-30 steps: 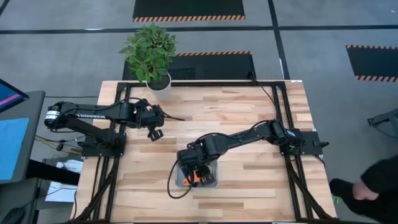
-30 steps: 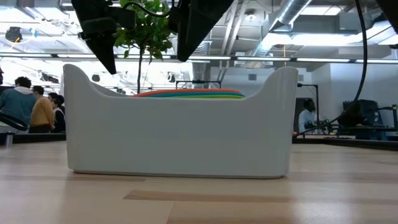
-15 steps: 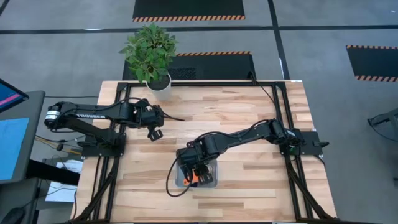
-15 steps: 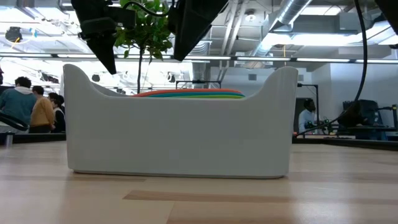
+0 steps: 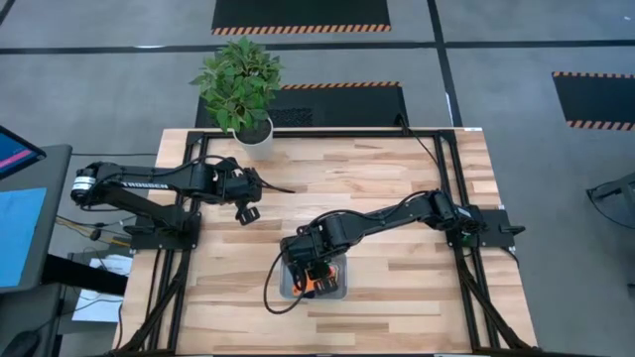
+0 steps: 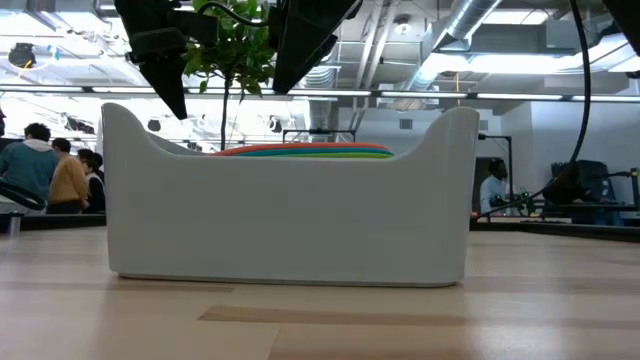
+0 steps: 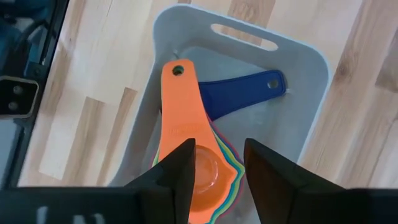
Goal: Nest measuring cups in basket
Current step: Remove the stacked measuring cups from the gray bin
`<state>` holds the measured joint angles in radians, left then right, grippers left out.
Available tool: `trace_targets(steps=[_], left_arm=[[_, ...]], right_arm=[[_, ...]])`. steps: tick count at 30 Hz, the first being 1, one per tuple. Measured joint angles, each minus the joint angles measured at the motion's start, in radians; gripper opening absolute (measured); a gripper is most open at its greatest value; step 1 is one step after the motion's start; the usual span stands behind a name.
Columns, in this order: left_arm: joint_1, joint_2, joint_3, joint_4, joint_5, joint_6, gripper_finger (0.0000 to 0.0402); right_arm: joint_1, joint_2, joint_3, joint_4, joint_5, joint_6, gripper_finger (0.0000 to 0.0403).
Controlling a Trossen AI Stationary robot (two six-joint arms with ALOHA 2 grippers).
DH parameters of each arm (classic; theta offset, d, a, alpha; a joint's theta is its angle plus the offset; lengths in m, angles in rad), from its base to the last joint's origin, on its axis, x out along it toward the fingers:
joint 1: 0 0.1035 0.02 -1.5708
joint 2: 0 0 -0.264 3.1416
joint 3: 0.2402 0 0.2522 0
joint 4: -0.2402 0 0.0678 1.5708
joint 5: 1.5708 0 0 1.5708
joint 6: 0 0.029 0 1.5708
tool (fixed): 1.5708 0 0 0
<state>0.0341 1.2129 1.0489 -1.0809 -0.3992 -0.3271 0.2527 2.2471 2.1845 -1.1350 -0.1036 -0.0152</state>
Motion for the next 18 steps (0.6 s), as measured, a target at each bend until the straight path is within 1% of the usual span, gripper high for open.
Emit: trace_targets(steps=[6,13,18], left_arm=[[0.0,0.0,0.0,0.0,0.0,-0.001,0.0],[0.0,0.0,0.0,0.0,0.0,-0.029,0.0],[0.0,0.0,0.0,0.0,0.0,-0.033,0.0]], right_arm=[[-0.007,0.0,0.0,-0.007,-0.001,0.11,0.015],[-0.015,0.0,0.0,-0.021,-0.002,0.331,0.0142],[-0.015,0.0,0.0,-0.06,-0.002,0.412,0.0141]])
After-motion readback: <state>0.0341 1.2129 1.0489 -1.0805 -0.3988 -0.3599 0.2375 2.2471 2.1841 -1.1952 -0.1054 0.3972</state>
